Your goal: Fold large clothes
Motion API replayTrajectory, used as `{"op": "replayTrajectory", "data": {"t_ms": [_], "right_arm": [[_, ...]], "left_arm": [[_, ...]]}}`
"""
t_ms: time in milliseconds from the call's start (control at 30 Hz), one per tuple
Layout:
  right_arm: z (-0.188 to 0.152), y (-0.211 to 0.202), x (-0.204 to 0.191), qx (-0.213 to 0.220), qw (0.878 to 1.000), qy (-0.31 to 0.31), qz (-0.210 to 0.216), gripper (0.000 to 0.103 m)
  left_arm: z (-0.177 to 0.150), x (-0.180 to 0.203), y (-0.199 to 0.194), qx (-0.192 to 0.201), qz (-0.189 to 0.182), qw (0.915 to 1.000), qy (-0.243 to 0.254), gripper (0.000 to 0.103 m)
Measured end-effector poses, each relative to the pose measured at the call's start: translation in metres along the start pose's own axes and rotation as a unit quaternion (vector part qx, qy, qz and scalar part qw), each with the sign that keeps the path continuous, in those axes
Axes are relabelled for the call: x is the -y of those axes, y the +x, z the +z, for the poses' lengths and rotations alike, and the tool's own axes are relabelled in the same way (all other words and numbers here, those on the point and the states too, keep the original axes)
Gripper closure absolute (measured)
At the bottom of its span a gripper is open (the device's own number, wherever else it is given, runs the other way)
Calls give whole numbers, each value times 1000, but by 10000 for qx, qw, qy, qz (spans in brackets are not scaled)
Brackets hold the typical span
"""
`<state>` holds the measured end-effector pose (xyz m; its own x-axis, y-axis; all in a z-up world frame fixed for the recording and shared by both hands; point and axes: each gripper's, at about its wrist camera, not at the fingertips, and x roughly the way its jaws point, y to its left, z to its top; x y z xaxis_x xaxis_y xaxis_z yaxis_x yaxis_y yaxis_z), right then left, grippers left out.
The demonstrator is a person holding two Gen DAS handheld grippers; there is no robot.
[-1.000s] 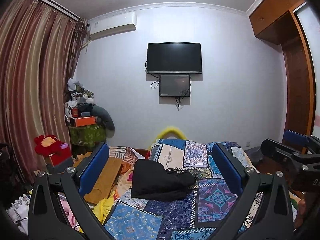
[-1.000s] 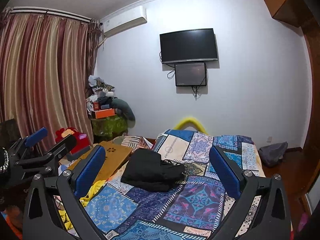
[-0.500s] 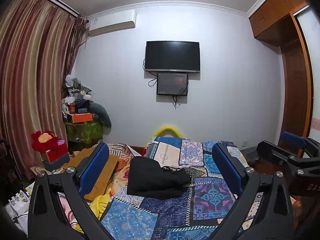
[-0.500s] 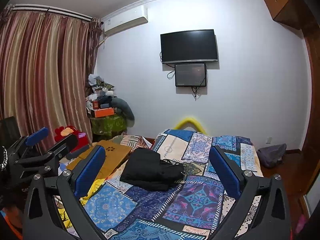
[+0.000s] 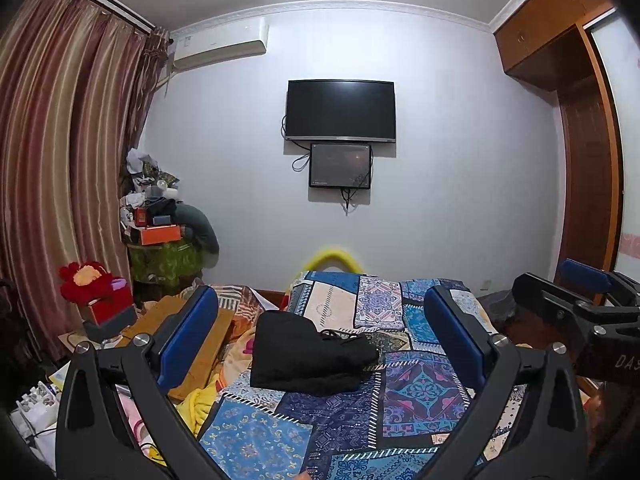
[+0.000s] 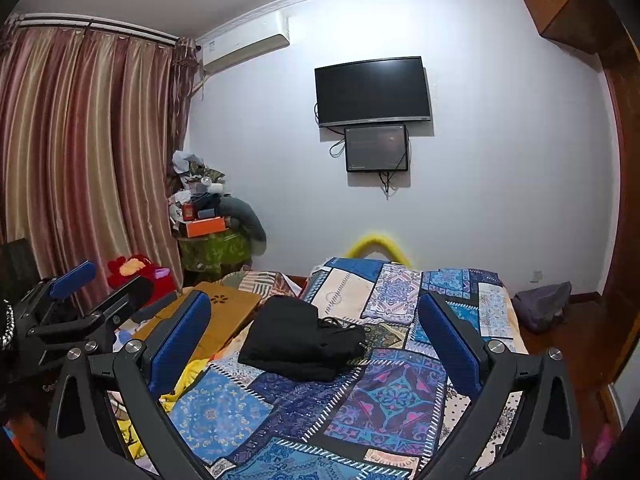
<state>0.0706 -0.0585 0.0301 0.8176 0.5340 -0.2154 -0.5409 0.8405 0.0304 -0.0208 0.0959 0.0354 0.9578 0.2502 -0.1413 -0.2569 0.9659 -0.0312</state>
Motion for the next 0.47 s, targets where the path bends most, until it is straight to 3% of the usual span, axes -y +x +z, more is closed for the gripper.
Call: {"op": "replayTrajectory", "data": {"t_ms": [467], "right_arm": [[-5, 6, 2, -133, 9999, 55, -22, 0]], "left_arm": [[-6, 5, 9, -142, 12, 9999, 97, 0]]}}
